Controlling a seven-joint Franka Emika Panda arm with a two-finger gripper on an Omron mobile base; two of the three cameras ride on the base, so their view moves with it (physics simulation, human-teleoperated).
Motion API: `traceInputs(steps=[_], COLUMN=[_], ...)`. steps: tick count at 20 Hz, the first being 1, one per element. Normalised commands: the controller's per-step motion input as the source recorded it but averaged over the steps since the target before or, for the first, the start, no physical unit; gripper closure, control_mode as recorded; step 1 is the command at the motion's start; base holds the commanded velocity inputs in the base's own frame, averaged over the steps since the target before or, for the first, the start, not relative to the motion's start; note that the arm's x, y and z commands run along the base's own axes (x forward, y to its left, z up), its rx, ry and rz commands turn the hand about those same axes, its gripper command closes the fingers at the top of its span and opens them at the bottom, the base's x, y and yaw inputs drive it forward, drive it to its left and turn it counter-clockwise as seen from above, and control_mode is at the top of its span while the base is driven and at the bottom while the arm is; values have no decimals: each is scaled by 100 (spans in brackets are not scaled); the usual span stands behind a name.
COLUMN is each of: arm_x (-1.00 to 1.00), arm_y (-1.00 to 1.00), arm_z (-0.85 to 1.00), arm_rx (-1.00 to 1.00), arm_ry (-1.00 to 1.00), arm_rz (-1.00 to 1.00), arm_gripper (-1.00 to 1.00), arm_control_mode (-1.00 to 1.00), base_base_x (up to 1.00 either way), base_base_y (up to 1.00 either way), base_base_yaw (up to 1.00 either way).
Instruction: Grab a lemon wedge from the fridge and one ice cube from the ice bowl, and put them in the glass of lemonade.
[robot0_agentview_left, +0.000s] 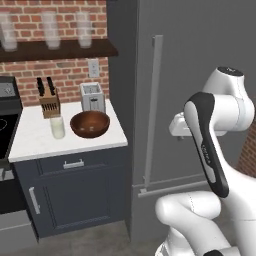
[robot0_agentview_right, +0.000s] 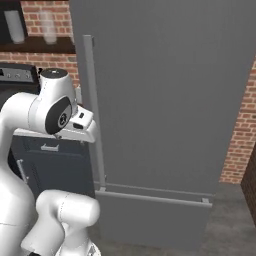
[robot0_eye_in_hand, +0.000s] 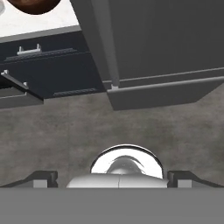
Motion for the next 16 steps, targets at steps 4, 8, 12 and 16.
traceInputs(steps=[4, 8, 12, 16], arm_x=[0, 0, 0, 0], arm_y=[0, 0, 0, 0], arm_z=[0, 0, 0, 0], arm_rx=[0, 0, 0, 0], arm_ry=[0, 0, 0, 0], arm_rz=[0, 0, 0, 0], arm_gripper=[-100, -100, -100, -100], arm_control_mode=[100, 100, 100, 100], base_base_x=[-26, -37, -29, -28], base_base_y=[30, 34, 1, -5], base_base_yaw=[-1, -1, 0, 0])
